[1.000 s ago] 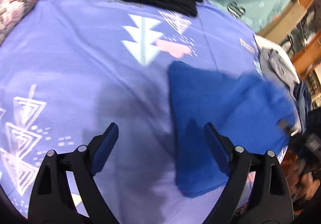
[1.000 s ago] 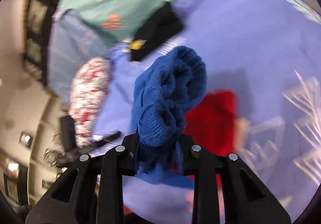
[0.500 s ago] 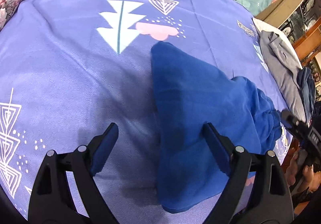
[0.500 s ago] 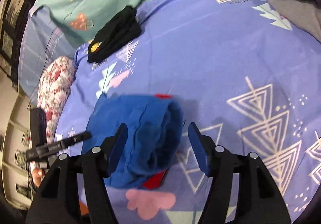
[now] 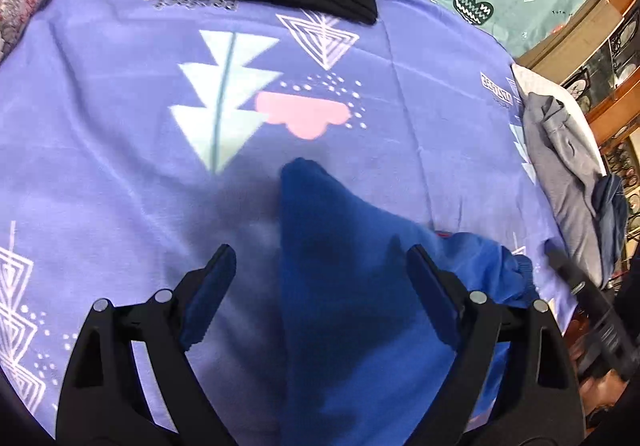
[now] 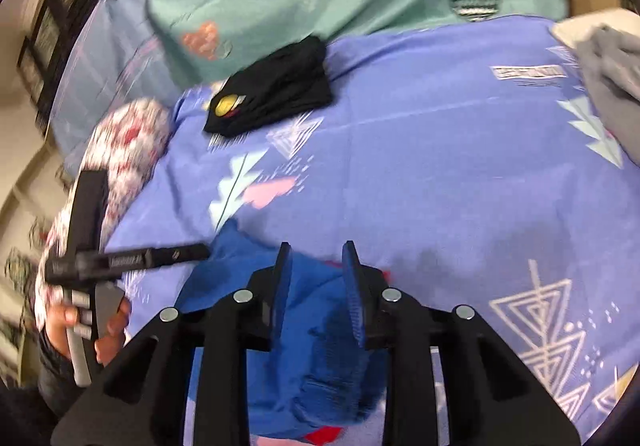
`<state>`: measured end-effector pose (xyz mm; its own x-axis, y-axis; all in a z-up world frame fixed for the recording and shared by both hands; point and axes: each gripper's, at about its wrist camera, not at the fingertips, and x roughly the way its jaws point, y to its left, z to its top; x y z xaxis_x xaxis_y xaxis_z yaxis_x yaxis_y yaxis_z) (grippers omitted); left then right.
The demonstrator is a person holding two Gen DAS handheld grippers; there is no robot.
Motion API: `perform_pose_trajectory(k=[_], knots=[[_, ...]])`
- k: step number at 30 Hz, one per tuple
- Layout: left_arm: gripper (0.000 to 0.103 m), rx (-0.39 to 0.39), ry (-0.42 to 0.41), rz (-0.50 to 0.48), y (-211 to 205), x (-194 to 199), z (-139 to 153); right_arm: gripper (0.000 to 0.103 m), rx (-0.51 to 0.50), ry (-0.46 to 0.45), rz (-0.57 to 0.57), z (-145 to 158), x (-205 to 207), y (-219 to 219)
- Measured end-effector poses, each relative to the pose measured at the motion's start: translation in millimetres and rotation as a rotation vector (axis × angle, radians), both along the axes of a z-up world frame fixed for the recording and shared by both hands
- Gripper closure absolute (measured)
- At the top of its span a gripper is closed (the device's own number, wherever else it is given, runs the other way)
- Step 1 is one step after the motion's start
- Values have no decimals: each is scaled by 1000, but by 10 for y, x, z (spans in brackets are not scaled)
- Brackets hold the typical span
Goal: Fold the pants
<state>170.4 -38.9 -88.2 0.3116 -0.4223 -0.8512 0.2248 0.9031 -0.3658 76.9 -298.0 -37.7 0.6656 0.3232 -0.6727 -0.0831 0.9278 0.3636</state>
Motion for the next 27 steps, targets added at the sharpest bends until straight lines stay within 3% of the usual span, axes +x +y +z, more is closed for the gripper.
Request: perform_pose_trajectory(k=[2, 4, 5, 6, 8, 10, 12, 16, 18, 20, 23, 27], knots=[[14, 10, 15, -23, -102, 25, -91, 75, -33, 84, 60, -200, 155, 199], [11, 84, 46, -45, -189, 129, -289, 82, -66, 145, 27, -427, 286, 209], [7, 82, 74, -34, -168, 172, -371, 93, -83, 166, -4, -543, 346, 159], [7, 41, 84, -17, -113, 203, -390, 94, -69, 176, -17, -598, 366, 101], [7, 48, 82, -1, -63, 218, -364, 94, -6, 174, -24, -593, 341, 5], [7, 42, 93, 20, 1, 201, -323, 91, 6, 167, -13, -551, 280, -27], [8, 26, 87, 42, 84, 131, -244, 77, 84, 152, 4, -449, 157, -76], [8, -11, 41, 39, 178, -98, -127, 70, 185, 96, 77, -258, -157, -135], [8, 20, 49, 44, 179, -164, -178, 70, 150, 157, 89, -380, -223, -91], [7, 24, 58, 37, 187, -195, -259, 70, 40, 182, 65, -518, -271, -69], [8, -3, 73, 66, 273, -259, -249, 70, 51, 169, 52, -485, -337, -99], [8, 82, -40, 40, 221, -461, -6, 68, 44, 123, 100, -260, -515, -39]])
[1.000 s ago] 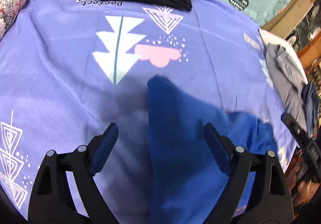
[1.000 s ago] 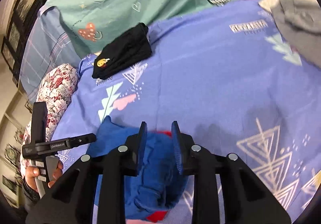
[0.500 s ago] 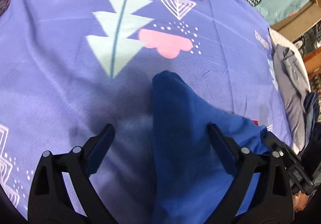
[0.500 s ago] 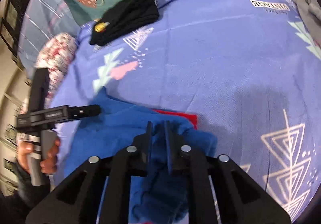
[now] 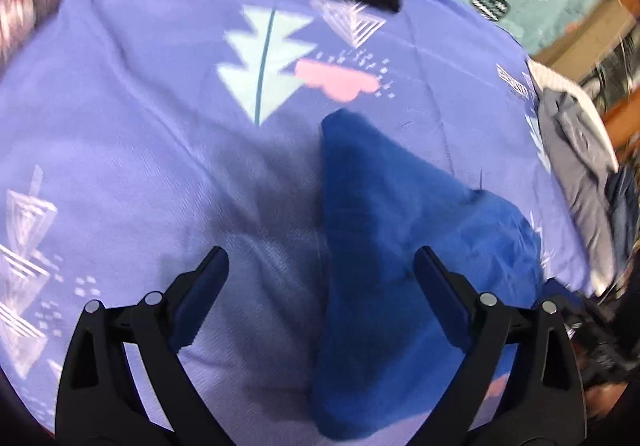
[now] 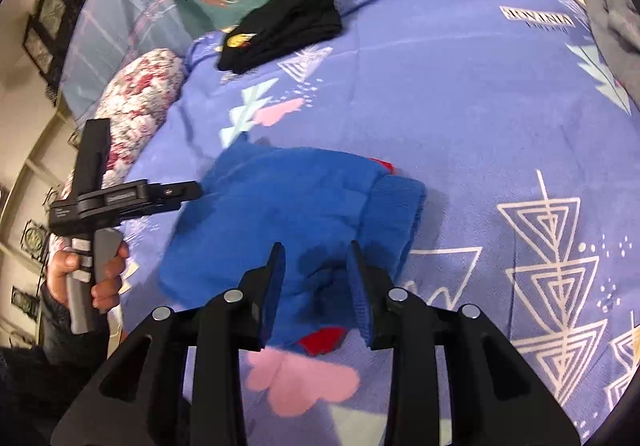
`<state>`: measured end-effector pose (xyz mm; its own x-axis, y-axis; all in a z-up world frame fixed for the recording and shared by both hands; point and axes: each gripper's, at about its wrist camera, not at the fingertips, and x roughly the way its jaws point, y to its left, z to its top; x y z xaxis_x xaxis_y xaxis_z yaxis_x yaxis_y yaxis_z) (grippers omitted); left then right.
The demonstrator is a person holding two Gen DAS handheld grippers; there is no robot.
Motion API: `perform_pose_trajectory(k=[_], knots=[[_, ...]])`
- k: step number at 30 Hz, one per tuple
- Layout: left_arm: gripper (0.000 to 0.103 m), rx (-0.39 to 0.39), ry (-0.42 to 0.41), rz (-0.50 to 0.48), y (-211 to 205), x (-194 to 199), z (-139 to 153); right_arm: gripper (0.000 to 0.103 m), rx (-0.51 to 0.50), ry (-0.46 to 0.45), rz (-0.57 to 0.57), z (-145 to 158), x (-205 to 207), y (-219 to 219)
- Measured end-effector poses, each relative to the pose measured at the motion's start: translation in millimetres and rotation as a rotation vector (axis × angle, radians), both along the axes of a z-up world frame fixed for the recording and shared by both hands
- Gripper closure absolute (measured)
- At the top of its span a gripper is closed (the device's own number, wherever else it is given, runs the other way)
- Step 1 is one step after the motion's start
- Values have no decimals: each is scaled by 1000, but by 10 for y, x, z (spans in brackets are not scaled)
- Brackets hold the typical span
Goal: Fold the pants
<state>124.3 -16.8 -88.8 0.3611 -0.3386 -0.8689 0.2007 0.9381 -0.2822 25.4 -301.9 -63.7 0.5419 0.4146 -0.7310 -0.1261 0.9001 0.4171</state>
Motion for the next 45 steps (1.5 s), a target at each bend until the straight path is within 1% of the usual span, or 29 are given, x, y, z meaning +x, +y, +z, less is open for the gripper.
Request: perform_pose_trajectory(k=[1, 3, 5, 7, 10, 12, 13, 14, 17, 19, 20, 21, 22, 23, 26, 29, 31, 33, 34, 35, 38, 39, 40, 41, 42, 44, 45], knots=[[8, 16, -15, -20, -35, -50, 41, 67, -2, -1, 13, 37, -24, 19], [8, 9, -5, -42, -91, -103, 53, 65, -32, 24, 21, 13, -58, 37], [8, -3, 18, -52, -138, -132, 5, 65, -66, 57, 17, -110, -49, 49], [8, 18, 33, -65, -188, -159, -63, 64, -98, 87, -15, -227, -23, 57], [8, 10, 58, -77, -207, -203, -126, 62, -75, 66, -23, -208, -53, 29], [8, 12, 55, -78, -209, -223, -127, 59, -41, 56, -29, -177, -87, -22], [8, 14, 52, -78, -211, -230, -122, 56, -26, 53, -34, -164, -95, -48], [8, 14, 50, -77, -217, -236, -115, 49, -7, 47, -45, -141, -134, -100], [8, 14, 47, -76, -220, -255, -103, 48, 16, 36, -69, -121, -193, -176], [8, 19, 47, -76, -228, -270, -96, 45, 41, 37, -82, -111, -229, -225], [8, 19, 49, -76, -224, -274, -94, 36, 65, 41, -92, -115, -239, -262], [8, 18, 50, -77, -223, -281, -90, 31, 90, 45, -107, -122, -255, -301], [8, 16, 51, -79, -214, -282, -88, 22, 112, 51, -125, -136, -274, -348], [8, 15, 52, -79, -212, -284, -84, 21, 124, 59, -137, -151, -287, -379], [8, -26, 79, -91, -191, -288, -92, 21, 176, 87, -138, -215, -294, -427], [8, -106, 137, -93, -141, -276, -131, 21, 228, 116, -132, -284, -287, -445], [8, -112, 141, -89, -129, -281, -136, 21, 217, 125, -135, -307, -275, -426], [8, -98, 129, -89, -139, -288, -118, 21, 211, 129, -135, -315, -271, -409], [8, -94, 124, -91, -150, -288, -108, 21, 204, 119, -139, -297, -272, -399], [8, -89, 116, -93, -164, -283, -92, 21, 180, 82, -156, -235, -286, -394], [8, -53, 71, -86, -197, -186, -6, 21, 129, -67, -186, 27, -305, -389], [8, -49, 37, -71, -206, -100, 59, 25, 121, -98, -184, 81, -285, -372], [8, -55, 26, -59, -207, -48, 87, 30, 115, -124, -165, 129, -246, -338], [8, -69, 20, -38, -218, 44, 114, 45, 110, -133, -128, 153, -162, -267], [8, -74, 21, -34, -240, 109, 120, 54, 111, -121, -103, 140, -63, -207], [8, -53, 35, -32, -327, 236, 73, 60, 108, -82, -63, 72, 151, -77], [8, -42, 42, -31, -361, 267, 41, 60, 100, -69, -55, 45, 236, -17]])
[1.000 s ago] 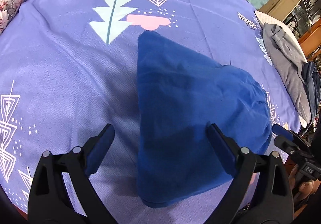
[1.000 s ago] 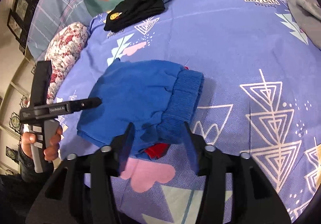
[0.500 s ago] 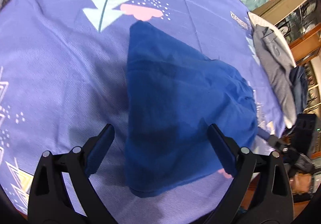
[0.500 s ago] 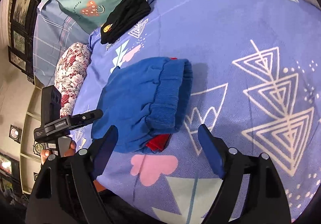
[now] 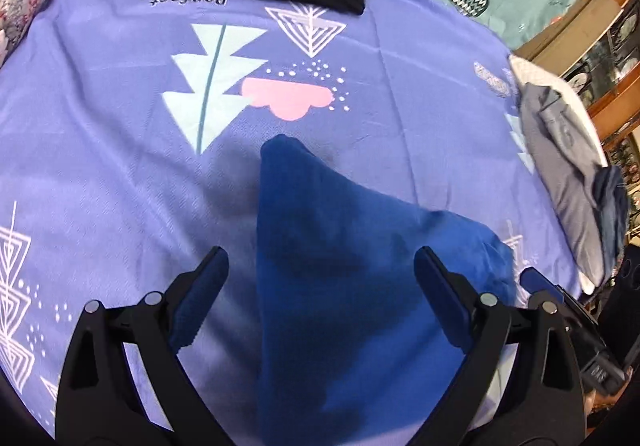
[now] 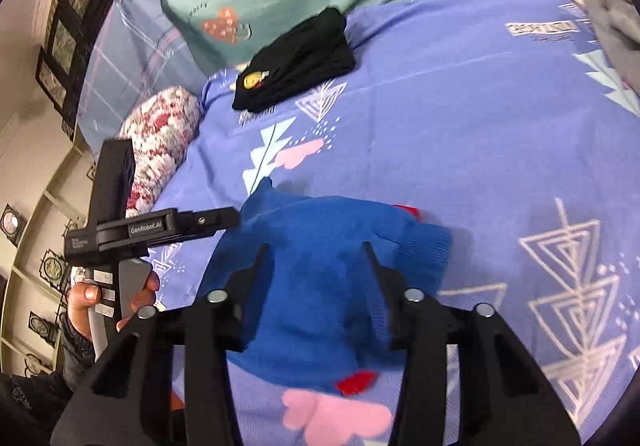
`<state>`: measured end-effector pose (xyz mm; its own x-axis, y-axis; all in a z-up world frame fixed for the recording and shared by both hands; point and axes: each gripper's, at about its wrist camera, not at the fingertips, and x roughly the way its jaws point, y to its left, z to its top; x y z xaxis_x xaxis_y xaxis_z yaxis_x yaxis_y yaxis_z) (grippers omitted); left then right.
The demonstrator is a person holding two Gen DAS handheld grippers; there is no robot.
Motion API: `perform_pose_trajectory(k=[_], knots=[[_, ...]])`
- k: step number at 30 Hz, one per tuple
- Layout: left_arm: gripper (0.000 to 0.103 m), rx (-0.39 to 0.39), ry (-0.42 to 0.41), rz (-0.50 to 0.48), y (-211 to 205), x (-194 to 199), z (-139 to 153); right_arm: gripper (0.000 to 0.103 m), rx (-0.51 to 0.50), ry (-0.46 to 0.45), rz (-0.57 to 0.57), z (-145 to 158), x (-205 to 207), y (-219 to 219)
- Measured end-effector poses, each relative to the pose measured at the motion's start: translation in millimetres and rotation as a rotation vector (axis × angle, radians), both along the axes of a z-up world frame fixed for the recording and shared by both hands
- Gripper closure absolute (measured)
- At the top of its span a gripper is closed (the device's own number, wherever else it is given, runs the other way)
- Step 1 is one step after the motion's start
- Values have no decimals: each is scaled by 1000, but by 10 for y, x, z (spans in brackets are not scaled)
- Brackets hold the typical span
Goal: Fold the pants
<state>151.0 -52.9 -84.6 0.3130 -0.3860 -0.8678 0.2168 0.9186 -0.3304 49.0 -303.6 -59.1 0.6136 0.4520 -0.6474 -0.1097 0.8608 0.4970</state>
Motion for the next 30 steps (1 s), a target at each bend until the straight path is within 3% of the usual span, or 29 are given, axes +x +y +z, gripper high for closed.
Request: perform_pose_trajectory(k=[4, 7, 9, 11, 14, 18, 21, 25, 26, 28, 30], knots=[[8, 32, 27, -18, -125, 42, -175, 60, -34, 39, 43, -114, 325, 257], [4, 136, -24, 6, -114, 124, -286, 65, -120, 99, 43, -273, 512, 338], [2, 73, 17, 15, -1, 207, -365, 102, -206, 113, 4, -364, 555, 260], [2, 28, 52, 24, 74, 256, -399, 103, -177, 131, -28, -415, 515, 62], [2, 39, 38, 39, 136, 245, -296, 103, -130, 127, -30, -370, 396, -48], [3, -53, 2, 70, 206, 181, -85, 86, -167, 62, 14, -202, 324, 178], [3, 30, -36, 30, 28, 217, -59, 68, -148, 19, 46, -102, 443, 392], [2, 56, 51, 56, 19, 373, -360, 68, -131, 76, 42, -229, 670, 425], [2, 50, 55, 64, 50, 390, -401, 69, -167, 104, 10, -289, 696, 366], [2, 69, 27, 86, 124, 394, -392, 85, -256, 109, -50, -349, 667, 236], [2, 96, 1, 102, 187, 378, -328, 92, -177, 128, -62, -386, 576, 37]])
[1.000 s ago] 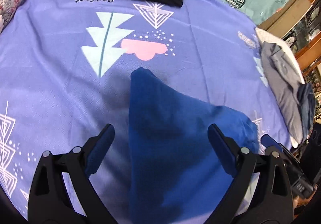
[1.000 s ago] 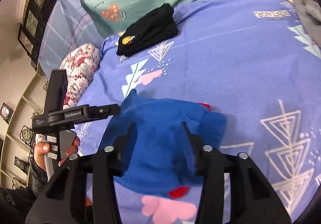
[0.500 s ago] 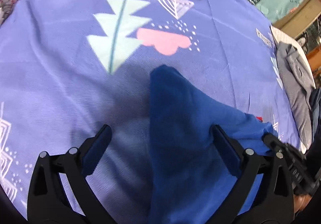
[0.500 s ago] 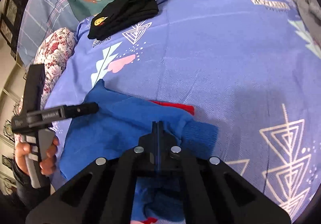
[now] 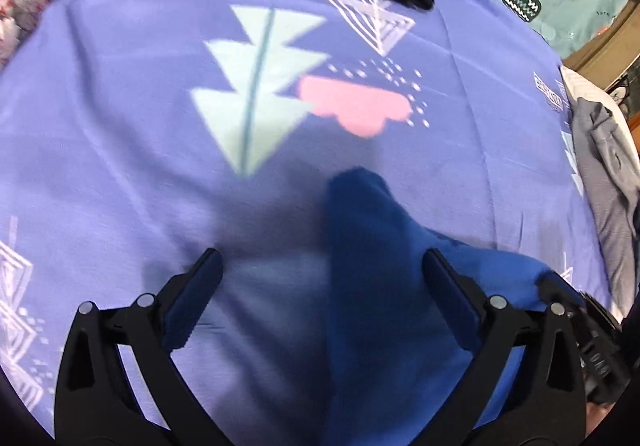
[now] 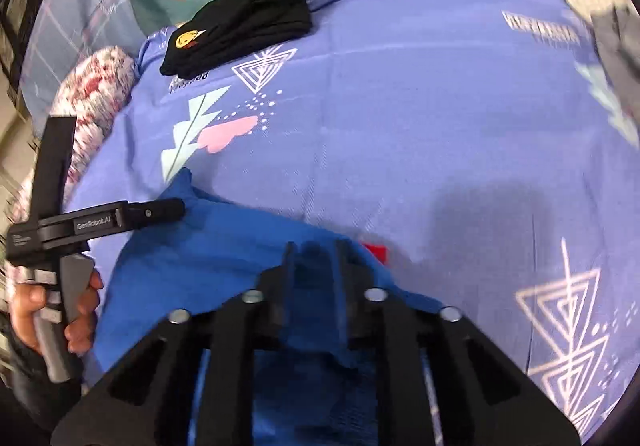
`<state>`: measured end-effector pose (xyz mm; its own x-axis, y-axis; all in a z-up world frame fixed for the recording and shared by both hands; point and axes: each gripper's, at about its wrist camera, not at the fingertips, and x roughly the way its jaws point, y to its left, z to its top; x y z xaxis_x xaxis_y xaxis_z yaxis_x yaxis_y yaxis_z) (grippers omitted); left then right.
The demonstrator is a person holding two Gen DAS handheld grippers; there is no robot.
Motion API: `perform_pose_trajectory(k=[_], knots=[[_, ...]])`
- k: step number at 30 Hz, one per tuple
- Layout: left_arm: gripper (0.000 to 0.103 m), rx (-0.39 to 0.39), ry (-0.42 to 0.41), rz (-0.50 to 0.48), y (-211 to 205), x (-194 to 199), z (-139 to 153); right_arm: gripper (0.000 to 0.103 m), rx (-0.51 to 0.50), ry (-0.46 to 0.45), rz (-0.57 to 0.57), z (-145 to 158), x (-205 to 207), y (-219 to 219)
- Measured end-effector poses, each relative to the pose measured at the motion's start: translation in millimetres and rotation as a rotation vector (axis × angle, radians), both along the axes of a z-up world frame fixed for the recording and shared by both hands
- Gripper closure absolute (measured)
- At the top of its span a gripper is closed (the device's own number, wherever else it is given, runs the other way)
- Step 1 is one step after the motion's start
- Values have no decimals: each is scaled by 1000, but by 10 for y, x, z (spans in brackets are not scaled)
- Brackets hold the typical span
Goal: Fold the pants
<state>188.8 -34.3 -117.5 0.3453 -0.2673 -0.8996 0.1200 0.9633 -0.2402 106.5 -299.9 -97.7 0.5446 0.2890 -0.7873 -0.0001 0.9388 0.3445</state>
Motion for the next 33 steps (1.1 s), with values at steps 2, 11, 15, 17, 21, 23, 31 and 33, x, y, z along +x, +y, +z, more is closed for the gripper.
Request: perform_pose_trajectory(k=[2, 11, 15, 17, 21, 23, 31, 33], knots=[[3, 10, -18, 20, 56, -70, 83, 87, 26, -15, -15, 74, -124, -65], [3, 4, -73, -167, -2, -936, 311, 59, 87, -80, 261, 276, -900, 466], [2, 10, -1, -158, 82, -1010, 39, 58, -3, -28, 263, 108, -1017, 481], [2, -43, 31, -127, 225, -998, -3, 60, 26, -27, 251, 111, -1056, 372], [2, -70, 45, -108, 380, -1023, 51, 59, 18, -26, 225, 176, -1131, 281], [2, -51, 28, -103, 372, -1044, 88, 56, 37, -29, 221, 200, -1143, 267], [2, -9, 23, -146, 138, -1078, 66, 52, 138, -80, 198, 239, -1032, 393], [2, -5, 17, -149, 151, -1075, 36, 54, 111, -51, 215, 148, -980, 466]])
